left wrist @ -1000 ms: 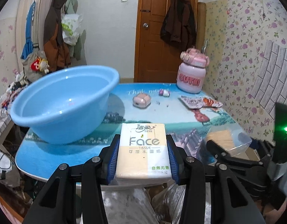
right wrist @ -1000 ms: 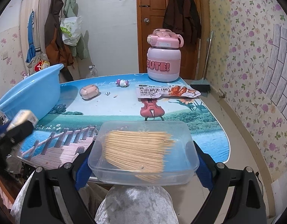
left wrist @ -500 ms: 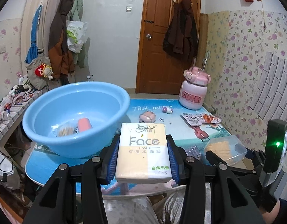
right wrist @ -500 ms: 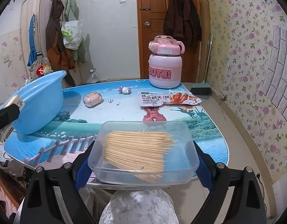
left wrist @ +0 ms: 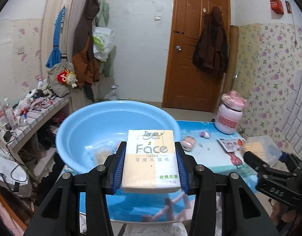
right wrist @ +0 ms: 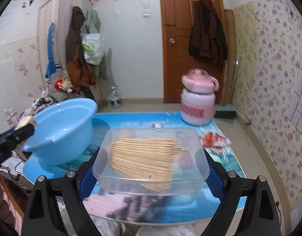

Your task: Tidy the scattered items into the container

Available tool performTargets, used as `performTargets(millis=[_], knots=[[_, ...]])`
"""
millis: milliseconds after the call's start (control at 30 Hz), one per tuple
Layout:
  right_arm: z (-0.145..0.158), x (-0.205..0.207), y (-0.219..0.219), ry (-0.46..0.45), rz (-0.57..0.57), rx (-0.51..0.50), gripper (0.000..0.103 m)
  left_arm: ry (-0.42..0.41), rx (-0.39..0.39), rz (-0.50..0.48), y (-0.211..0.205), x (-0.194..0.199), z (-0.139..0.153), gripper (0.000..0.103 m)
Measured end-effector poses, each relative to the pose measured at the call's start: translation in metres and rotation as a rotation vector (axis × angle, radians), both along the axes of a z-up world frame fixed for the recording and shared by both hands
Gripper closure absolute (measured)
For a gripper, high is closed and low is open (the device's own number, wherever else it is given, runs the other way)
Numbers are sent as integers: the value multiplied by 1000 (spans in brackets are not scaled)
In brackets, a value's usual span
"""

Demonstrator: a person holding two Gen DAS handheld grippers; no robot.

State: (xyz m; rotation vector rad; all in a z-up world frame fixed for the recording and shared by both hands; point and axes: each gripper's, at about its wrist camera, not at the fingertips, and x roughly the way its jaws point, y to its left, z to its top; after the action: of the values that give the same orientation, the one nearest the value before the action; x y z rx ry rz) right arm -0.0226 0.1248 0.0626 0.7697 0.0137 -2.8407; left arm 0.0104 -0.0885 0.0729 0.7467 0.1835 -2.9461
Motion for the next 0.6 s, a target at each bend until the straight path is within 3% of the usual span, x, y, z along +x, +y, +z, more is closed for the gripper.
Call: performTargets(millis=[600], knots=[[39,-18,-83,47,173,-24,10,42,-29,88,-58,-13,10,59]])
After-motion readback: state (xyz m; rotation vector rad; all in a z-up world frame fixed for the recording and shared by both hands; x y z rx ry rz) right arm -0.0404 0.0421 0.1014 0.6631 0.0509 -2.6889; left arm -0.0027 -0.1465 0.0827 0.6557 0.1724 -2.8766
